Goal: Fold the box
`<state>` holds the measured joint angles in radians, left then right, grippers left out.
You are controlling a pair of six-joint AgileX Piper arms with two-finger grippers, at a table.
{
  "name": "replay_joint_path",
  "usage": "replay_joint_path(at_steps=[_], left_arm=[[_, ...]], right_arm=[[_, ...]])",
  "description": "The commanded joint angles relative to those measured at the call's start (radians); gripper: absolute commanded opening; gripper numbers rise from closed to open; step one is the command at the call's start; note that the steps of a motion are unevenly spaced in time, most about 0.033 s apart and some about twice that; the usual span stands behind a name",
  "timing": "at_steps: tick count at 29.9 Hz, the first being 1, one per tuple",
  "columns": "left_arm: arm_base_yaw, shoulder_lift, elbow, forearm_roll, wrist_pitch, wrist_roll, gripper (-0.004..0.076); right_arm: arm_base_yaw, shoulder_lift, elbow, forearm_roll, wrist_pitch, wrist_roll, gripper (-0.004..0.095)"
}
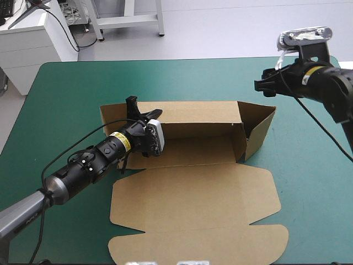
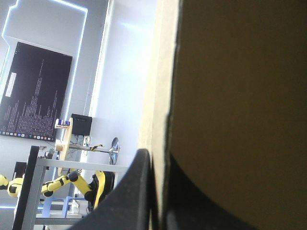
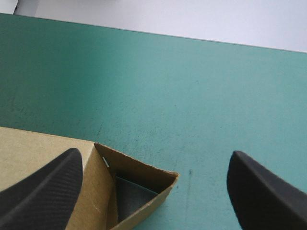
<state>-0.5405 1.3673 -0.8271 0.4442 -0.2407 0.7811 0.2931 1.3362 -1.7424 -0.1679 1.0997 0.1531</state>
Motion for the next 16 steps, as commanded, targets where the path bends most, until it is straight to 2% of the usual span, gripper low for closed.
replay_joint_path(at_steps=[1,5,7,16], left_arm=[[-0.006,-0.019,-0.012,-0.021,-0.022,-0.018,-0.0008],[-0.006,-0.019,-0.012,-0.021,-0.022,-0.018,-0.0008],[-0.006,-0.019,-0.012,-0.021,-0.022,-0.018,-0.0008],[-0.006,-0.019,-0.012,-0.022,-0.023,-0.018,-0.0008]], right_arm=[[-0.093,0.077,-0.088,0.155,-0.048,-0.095,0.0761],[-0.21,0.187,-0.148,0.342,-0.046,-0.181,0.076],[-0.242,0.24,-0.175,0.393,-0.039,-0.211,0.0752],[-0.255,0.436,-0.204,0.407,0.008,-0.241,0.075]])
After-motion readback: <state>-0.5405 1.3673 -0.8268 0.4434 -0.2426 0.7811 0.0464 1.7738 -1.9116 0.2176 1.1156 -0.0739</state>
